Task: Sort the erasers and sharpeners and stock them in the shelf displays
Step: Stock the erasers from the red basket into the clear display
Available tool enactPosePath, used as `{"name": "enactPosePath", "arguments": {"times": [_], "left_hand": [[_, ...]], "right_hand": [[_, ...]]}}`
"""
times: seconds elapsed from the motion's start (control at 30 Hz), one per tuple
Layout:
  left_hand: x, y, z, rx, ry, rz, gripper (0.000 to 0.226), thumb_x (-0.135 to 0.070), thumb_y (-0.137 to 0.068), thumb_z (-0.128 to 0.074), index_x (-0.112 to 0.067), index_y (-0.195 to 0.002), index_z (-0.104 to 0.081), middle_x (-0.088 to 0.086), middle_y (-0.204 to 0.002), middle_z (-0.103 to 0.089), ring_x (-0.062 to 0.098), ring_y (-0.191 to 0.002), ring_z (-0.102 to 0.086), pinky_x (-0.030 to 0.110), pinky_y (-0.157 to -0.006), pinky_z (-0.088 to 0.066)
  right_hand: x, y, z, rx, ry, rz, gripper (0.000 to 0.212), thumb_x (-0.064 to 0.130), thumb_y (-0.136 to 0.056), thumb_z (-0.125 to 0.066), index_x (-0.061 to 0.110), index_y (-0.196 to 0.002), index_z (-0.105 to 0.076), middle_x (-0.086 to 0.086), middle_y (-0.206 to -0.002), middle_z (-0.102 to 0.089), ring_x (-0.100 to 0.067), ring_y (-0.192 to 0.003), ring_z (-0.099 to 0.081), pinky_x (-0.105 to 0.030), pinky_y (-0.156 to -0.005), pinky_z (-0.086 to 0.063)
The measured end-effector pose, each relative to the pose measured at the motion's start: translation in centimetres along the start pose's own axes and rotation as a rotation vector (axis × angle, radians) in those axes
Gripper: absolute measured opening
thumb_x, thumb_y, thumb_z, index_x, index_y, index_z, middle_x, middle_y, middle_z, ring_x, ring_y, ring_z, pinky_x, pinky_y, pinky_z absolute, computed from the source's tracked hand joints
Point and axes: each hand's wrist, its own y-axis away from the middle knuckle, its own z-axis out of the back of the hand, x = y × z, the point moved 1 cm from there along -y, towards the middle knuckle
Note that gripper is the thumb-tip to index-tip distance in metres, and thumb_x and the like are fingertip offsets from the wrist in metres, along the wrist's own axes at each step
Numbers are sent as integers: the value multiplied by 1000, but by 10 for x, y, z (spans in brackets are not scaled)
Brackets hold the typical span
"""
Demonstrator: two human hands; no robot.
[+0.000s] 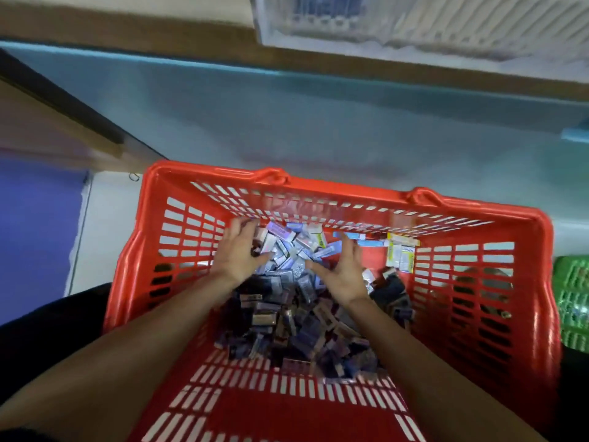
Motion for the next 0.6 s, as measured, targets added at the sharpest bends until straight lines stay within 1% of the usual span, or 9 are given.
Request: {"name": "enactPosePath", "arguments": {"times": [0.03, 0.1, 0.17, 0.23, 0.33, 0.37, 0.43, 0.5, 0.6], "left_hand": [[-1, -2, 0, -2, -57, 0, 77, -40, -75, -75, -11, -137, -41, 13, -132, -35, 30, -124, -37, 35, -106, -32], [-5, -3, -3, 8, -112, 3, 78, -46, -72, -76, -11, -134, -44, 15, -126, -36, 31, -120, -37, 36, -103, -33], [-11, -1, -8, 39, -99, 13, 69, -46, -71, -76, -12, -124, -48, 14, -119, -38, 31, -114, -42, 37, -98, -38], [-16, 1, -10, 69, -86, 21, 56, -45, -76, -73, -15, -117, -49, 10, -115, -37, 29, -106, -48, 38, -90, -44], [-17, 4, -9, 89, -97, 18, 42, -43, -83, -65, -20, -114, -48, 5, -111, -34, 20, -89, -47, 31, -78, -41], [-15, 5, -9, 82, -71, 13, 38, -41, -86, -64, -19, -113, -49, 3, -109, -33, 18, -86, -46, 29, -75, -39], [-10, 7, -8, 61, 3, 1, 29, -33, -89, -62, -17, -112, -53, 1, -108, -34, 22, -87, -53, 28, -74, -40], [-7, 8, -8, 60, 25, -24, 28, -28, -91, -61, -16, -115, -56, 4, -111, -38, 24, -92, -56, 28, -76, -41], [-7, 8, -8, 70, 56, -3, 26, -27, -89, -63, -16, -112, -57, 2, -112, -39, 21, -86, -54, 24, -71, -36]], "right_hand": [[4, -3, -5, -4, -16, -10, 85, 35, -75, -77, 13, -141, -28, -13, -139, -25, -25, -128, -33, -34, -102, -35], [9, -10, -13, -31, -1, -47, 90, 40, -72, -78, 13, -140, -26, -13, -139, -22, -28, -127, -36, -36, -101, -39], [9, -14, -17, -54, 81, -72, 93, 44, -69, -79, 11, -138, -27, -14, -134, -26, -33, -120, -43, -40, -97, -43], [9, -15, -16, -54, 141, -84, 89, 46, -68, -80, 11, -132, -30, -14, -127, -28, -35, -112, -48, -40, -93, -46], [7, -14, -8, -19, 220, -54, 79, 51, -69, -76, 11, -124, -35, -13, -123, -29, -35, -104, -52, -38, -87, -48], [4, -13, -5, 5, 248, -31, 75, 52, -70, -75, 12, -121, -38, -12, -121, -29, -35, -102, -53, -37, -86, -48], [-5, -10, -2, 49, 284, 18, 66, 52, -72, -74, 12, -115, -44, -9, -116, -29, -34, -100, -54, -34, -84, -46], [-10, -4, -6, 53, 257, 51, 60, 50, -74, -73, 13, -115, -49, -9, -121, -28, -32, -106, -53, -31, -87, -45], [-6, 5, -20, 20, 132, 22, 63, 49, -74, -74, 19, -123, -49, -11, -132, -23, -31, -108, -52, -32, -92, -46]]}}
